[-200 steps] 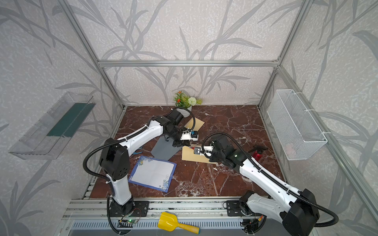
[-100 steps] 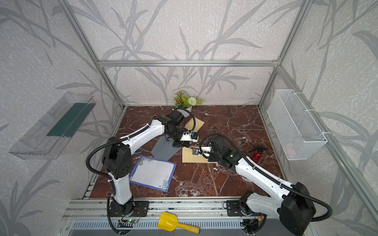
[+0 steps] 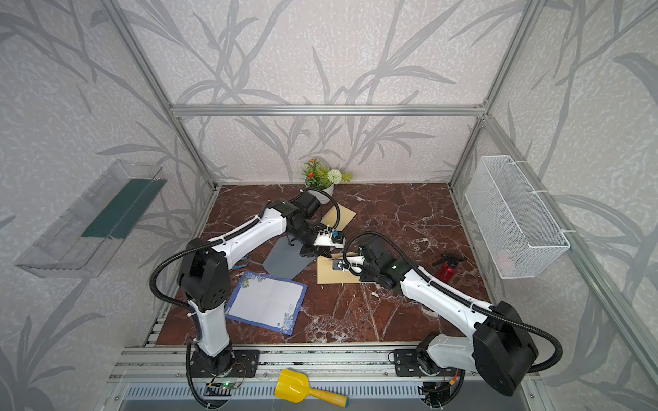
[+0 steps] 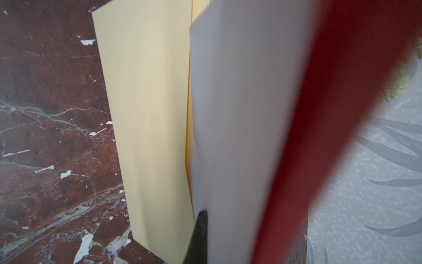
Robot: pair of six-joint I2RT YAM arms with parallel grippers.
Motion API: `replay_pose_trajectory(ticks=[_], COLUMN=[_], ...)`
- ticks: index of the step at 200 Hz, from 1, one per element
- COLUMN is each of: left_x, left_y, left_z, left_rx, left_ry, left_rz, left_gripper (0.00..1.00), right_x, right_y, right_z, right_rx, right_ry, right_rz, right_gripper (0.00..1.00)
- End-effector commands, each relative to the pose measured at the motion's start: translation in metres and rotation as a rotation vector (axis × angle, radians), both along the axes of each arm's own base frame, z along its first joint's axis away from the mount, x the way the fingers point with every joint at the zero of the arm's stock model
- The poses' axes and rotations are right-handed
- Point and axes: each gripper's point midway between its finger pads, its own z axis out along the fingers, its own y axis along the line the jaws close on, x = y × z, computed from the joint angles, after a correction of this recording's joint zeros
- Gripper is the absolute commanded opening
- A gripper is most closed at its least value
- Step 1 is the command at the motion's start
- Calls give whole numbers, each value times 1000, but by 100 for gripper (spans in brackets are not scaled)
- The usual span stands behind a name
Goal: Fold the letter paper in half and place it into the envelope
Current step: Place the letter paper in the envelope.
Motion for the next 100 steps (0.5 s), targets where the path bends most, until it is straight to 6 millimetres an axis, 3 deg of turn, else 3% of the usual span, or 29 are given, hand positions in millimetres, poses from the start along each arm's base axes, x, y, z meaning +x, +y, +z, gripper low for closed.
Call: replay_pose_trajectory(ticks=[1, 57, 84, 100], left_x=[-7, -6, -5, -5], left_y=[-4, -3, -4, -5], left_z=[8, 11, 11, 11], left_rx=[-35, -36, -36, -34], left_ry=[3, -4, -2, 0], left_rz=[-42, -39, -34, -33], left_gripper=[0, 0, 0, 0], right_x=[-3, -15, -17, -17], right_y=[-6, -18, -15, -11], right_z=[-2, -4, -6, -1], right_rx=[-27, -59, -55, -20], right_ry=[42, 119, 158, 172], right_rz=[-17, -84, -109, -131], right_gripper=[0, 0, 0, 14])
